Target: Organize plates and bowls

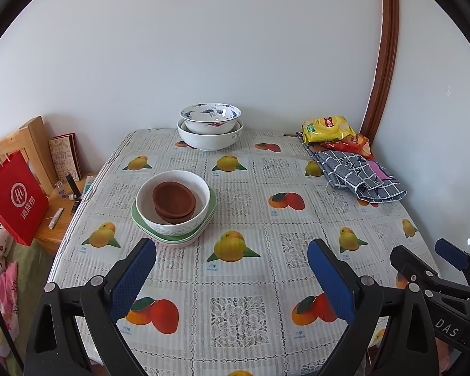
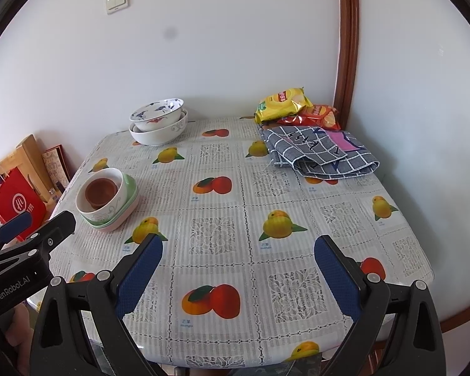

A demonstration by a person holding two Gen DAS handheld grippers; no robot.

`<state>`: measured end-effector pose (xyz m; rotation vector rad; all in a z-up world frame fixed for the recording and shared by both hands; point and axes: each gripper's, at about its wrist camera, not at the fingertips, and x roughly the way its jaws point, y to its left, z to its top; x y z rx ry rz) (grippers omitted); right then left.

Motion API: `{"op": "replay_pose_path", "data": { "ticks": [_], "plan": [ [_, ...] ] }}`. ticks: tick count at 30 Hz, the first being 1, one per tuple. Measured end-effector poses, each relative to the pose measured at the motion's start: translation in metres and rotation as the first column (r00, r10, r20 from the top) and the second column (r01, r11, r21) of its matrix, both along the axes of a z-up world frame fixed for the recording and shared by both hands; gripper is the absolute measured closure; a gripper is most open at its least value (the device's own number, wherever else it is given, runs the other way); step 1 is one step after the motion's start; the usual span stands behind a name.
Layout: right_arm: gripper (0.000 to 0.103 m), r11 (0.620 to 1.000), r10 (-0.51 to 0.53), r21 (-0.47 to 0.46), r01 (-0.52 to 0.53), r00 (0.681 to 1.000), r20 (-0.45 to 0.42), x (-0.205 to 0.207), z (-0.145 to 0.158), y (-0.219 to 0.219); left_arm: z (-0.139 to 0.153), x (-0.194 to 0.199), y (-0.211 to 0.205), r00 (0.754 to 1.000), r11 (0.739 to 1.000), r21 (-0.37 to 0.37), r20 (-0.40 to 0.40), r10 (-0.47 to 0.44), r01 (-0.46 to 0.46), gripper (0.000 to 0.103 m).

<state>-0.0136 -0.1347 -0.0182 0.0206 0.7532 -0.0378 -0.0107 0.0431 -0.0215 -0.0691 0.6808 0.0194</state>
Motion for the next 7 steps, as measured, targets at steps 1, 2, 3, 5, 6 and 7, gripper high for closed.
{"op": "replay_pose_path", "data": {
  "ticks": [1, 2, 3, 5, 6, 7],
  "plan": [
    [0.006, 1.0, 0.001, 0.0, -0.001, 1.0, 0.001, -0.0002, 0.0002, 0.0002, -0.0001, -0.0002, -0.0001, 1.0, 1.0, -0.001, 0.0, 0.0, 0.0, 0.005],
    [0.006, 1.0, 0.003, -0.002, -0.003, 1.0, 0.001, -0.0004, 0.0003, 0.0006, -0.0001, -0.0002, -0.0001, 1.0, 1.0, -0.002, 0.001, 0.0, 0.0, 0.005],
    [0.006, 1.0, 0.004, -0.005, -0.004, 1.0, 0.004, -0.0009, 0.0011, 0.0008, -0.0002, -0.0001, -0.0001, 1.0, 1.0, -0.001, 0.001, 0.001, -0.001, 0.005],
    [0.006, 1.0, 0.006, -0.006, -0.006, 1.0, 0.012, -0.0017, 0.0029, 0.0009, -0.0003, 0.0, -0.0002, 1.0, 1.0, 0.0, 0.003, 0.002, -0.002, 0.005],
    [0.006, 1.0, 0.007, -0.006, -0.007, 1.0, 0.014, -0.002, 0.0034, 0.001, -0.0006, 0.0003, 0.0001, 1.0, 1.0, 0.0, 0.003, 0.003, -0.003, 0.005],
    [0.006, 1.0, 0.009, -0.005, -0.009, 1.0, 0.015, -0.002, 0.0034, 0.0012, -0.001, 0.0008, 0.0001, 1.0, 1.0, -0.002, 0.002, 0.003, -0.003, 0.005]
  ]
}}
